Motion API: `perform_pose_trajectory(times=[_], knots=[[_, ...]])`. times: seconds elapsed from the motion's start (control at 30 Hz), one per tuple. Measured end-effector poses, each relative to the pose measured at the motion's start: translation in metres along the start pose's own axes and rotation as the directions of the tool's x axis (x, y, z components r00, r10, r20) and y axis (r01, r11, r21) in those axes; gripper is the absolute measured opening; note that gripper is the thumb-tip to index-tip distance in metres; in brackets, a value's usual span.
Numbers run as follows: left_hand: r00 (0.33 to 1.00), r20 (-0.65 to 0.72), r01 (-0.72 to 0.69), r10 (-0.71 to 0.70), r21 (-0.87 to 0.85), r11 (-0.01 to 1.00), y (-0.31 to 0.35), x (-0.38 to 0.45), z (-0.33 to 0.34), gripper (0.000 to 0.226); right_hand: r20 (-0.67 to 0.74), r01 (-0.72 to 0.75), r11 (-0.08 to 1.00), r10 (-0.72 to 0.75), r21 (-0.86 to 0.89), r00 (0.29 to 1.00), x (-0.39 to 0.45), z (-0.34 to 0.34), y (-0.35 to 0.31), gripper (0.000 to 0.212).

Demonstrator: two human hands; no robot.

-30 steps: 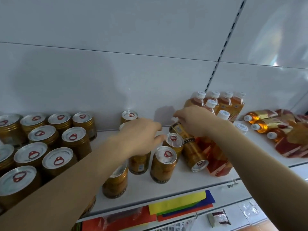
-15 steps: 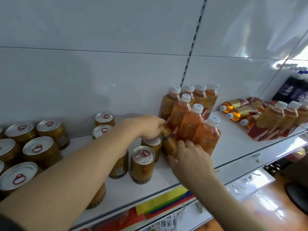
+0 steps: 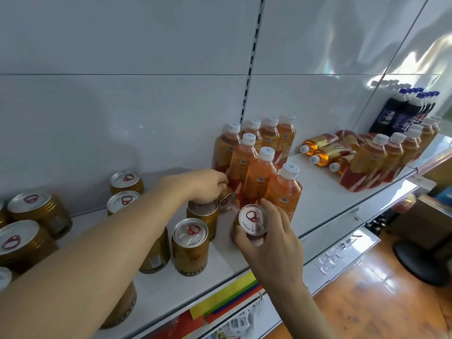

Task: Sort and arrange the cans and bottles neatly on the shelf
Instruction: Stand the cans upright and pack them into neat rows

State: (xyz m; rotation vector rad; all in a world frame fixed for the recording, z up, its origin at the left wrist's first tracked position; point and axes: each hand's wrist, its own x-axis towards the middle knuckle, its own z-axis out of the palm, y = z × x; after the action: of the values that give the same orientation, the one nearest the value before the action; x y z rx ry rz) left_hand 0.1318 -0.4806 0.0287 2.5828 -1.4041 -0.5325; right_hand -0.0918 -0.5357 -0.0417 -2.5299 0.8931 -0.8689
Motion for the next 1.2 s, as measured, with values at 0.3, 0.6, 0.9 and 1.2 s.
perform_pose_trajectory(times=[0.3,0.6,0.9,1.2], knots=[[0.997,-0.079,0.036,-0.027,0.113,0.993,0.005,0.022,0.008,0.061,0.067,-0.013,0.994,0.006,0.107,0.998,-0.015,0.003,-0.004,0.085],[0.989,-0.149,0.030,0.013,0.280,0.960,0.002,0.025,-0.001,0.019,0.015,-0.004,0.993,0.002,0.117,1.000,-0.030,0.007,0.000,0.081],[0.955,-0.239,0.164,-0.174,-0.060,0.985,-0.053,0.010,-0.011,0.025,0.071,-0.023,0.989,0.012,0.145,0.997,-0.015,0.016,-0.006,0.085],[0.953,-0.275,0.120,-0.126,-0.038,0.992,-0.042,0.007,0.001,0.040,0.140,0.031,0.999,-0.037,0.043,0.989,0.001,0.021,-0.019,0.074]])
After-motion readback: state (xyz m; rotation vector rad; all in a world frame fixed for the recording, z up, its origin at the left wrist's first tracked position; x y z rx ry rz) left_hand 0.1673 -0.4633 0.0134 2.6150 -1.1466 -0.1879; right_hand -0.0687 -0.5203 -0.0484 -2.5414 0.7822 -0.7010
